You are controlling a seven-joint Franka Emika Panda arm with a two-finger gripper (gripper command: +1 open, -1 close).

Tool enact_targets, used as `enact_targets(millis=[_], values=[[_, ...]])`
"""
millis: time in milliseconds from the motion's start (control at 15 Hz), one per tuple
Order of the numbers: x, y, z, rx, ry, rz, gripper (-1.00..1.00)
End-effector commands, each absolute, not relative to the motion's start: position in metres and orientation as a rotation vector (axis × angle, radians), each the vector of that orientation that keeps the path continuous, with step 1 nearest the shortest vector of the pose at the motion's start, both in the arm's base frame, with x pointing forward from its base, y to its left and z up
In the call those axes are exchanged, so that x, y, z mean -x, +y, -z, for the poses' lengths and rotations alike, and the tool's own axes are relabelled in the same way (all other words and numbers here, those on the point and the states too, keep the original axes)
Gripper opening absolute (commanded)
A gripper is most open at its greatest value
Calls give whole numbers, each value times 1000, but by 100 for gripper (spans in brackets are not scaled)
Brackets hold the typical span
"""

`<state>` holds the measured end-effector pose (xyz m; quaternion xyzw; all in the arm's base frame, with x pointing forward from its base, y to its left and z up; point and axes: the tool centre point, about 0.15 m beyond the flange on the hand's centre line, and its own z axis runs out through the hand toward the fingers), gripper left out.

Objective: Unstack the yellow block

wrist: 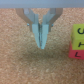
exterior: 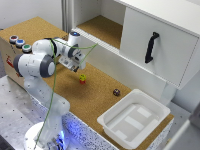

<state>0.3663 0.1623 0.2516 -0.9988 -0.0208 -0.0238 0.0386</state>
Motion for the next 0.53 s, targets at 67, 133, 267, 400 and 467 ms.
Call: enact_targets(millis=[67,133,267,400,467], values=[[-363,101,-249,3086,13,157,-100],[-360,90,-252,3097,29,152,-100],[-351,60,-253,3130,87,151,-100],[-338,10,-261,3140,289,216,-100],[-334,-7,-268,3132,369,259,-100]])
